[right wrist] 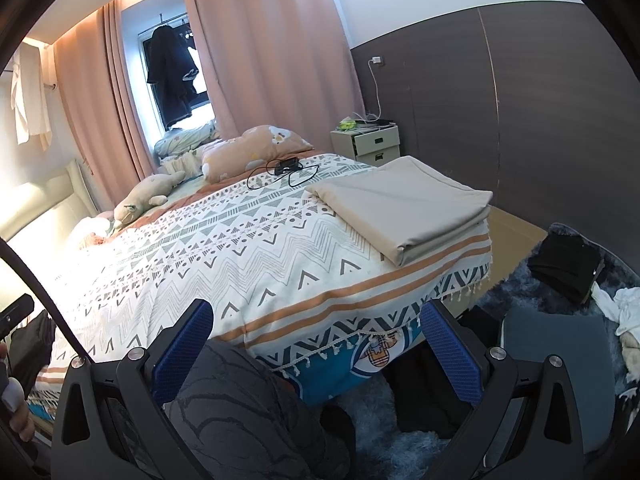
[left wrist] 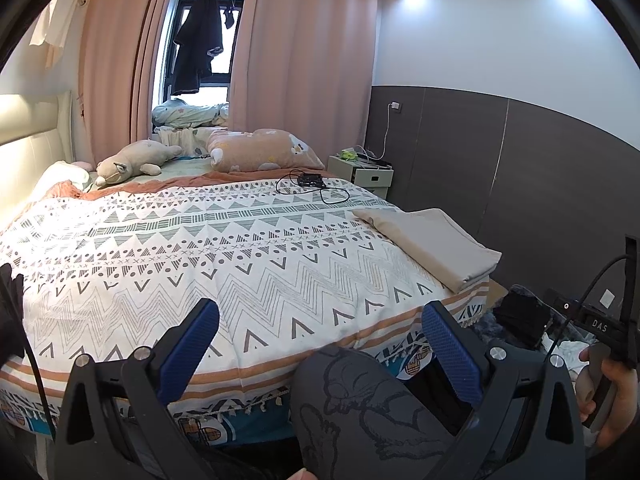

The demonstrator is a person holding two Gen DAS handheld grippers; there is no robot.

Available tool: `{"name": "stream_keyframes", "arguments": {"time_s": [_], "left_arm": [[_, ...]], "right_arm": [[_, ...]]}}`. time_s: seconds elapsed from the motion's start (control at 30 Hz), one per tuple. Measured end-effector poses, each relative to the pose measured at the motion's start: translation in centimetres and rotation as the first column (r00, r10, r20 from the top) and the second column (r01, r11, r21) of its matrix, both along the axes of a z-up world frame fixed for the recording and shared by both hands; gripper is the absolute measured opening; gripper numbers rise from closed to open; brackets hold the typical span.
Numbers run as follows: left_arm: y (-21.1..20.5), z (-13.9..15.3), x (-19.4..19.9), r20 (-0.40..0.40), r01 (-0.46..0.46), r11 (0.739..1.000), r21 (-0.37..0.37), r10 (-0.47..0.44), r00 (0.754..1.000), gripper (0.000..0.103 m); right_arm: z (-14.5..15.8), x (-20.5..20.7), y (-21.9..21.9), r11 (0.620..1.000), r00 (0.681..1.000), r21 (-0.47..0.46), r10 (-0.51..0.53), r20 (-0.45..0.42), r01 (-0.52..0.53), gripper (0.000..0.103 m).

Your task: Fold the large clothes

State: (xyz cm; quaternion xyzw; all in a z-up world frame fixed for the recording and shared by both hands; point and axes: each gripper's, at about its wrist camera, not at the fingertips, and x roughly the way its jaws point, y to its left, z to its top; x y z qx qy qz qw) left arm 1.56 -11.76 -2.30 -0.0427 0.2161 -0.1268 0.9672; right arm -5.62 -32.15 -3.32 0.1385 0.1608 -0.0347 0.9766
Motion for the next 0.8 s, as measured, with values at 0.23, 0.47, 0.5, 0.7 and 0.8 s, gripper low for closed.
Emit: {"name": "stream_keyframes", "arguments": {"time_s": [0.23, 0.47, 0.5, 0.7, 0.8], "left_arm": [[-0.1, -0.1, -0.2, -0.001, 0.004, 1.000, -0.004, -0.004, 1.000, 0.103], [0.0, -0.1, -0.4, 0.003, 0.028, 1.000, -0.013, -0.028, 1.000, 0.103], [-0.1, 0.0, -0.5, 0.005, 0.029, 1.000, -0.011, -0.029, 1.000, 0.103], [-0.1, -0.1, -0.3, 0.004, 0.030, 1.000, -0.003, -0.030, 1.000, 0.103], [0.1, -0.1, -0.5, 0.004, 0.034, 0.999, -0.015, -0.034, 0.999, 0.103]], "right_arm": [[0.0, -0.1, 0.2, 1.000, 1.000, 0.003, -0.001, -0.006, 0.001, 0.103], [-0.1, -0.1, 0.6, 1.000, 1.000, 0.008, 0.009, -0.014, -0.009, 0.103], [-0.1, -0.2, 0.6, 1.000, 1.000, 0.013, 0.013, -0.015, -0.013, 0.103], [0.1, 0.0, 0.8, 1.000, 1.000, 0.018, 0.008, -0.018, -0.008, 0.103], [0.1, 0.0, 1.2, 1.000, 1.000, 0.016, 0.008, -0.022, -0.007, 0.103]]}}
